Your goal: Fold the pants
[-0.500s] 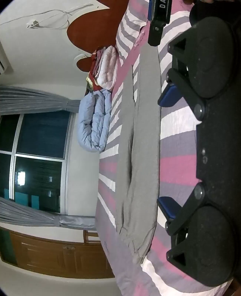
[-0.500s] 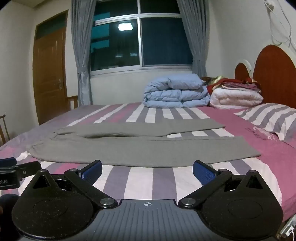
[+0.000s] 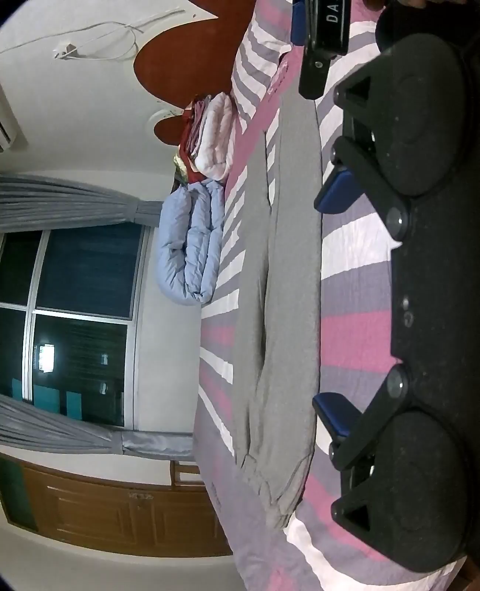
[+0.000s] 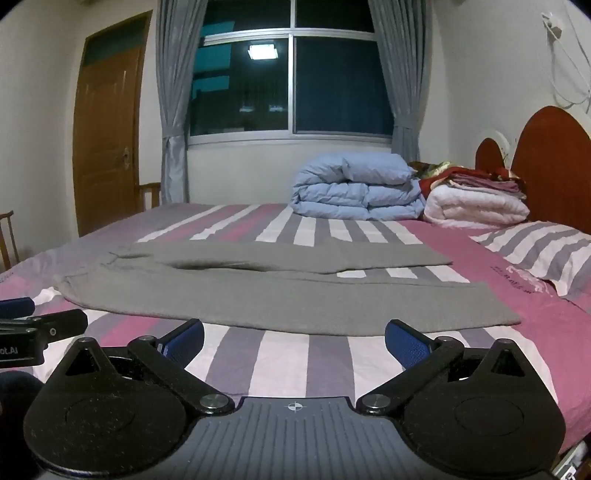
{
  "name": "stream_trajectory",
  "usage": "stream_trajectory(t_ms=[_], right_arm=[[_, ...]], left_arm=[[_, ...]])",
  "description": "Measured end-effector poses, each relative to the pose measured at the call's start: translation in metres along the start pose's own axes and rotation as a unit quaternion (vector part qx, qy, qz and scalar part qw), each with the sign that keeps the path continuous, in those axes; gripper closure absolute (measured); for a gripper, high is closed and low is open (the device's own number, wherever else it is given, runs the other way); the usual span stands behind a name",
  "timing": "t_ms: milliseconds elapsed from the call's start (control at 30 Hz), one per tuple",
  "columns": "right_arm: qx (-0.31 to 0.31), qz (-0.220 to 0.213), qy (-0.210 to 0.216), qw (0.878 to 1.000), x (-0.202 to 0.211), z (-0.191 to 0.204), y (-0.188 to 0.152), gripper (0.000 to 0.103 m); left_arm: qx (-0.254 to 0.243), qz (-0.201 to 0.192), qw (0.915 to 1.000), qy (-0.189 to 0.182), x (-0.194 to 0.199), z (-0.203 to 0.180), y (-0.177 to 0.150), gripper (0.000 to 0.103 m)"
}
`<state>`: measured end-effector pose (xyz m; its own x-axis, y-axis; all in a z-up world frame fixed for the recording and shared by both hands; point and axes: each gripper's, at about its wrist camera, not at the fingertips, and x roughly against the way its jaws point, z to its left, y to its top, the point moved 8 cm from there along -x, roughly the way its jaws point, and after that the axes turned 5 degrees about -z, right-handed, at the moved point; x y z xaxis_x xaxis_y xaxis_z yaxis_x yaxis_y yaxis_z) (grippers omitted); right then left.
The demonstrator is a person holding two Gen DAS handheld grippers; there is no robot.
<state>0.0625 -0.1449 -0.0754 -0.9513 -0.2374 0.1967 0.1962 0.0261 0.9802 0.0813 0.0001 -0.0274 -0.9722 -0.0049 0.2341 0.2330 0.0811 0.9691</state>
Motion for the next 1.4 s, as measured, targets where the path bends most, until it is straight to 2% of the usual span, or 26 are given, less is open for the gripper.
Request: stream_trajectory(t_ms=[1400], right_arm=[[-0.005,0.001,0.0,1.0,0.0,-0.002,-0.005,0.0]], left_arm=[[-0.007,-0.007,0.9999,-0.005,0.009,-0.008,0.002,0.006]])
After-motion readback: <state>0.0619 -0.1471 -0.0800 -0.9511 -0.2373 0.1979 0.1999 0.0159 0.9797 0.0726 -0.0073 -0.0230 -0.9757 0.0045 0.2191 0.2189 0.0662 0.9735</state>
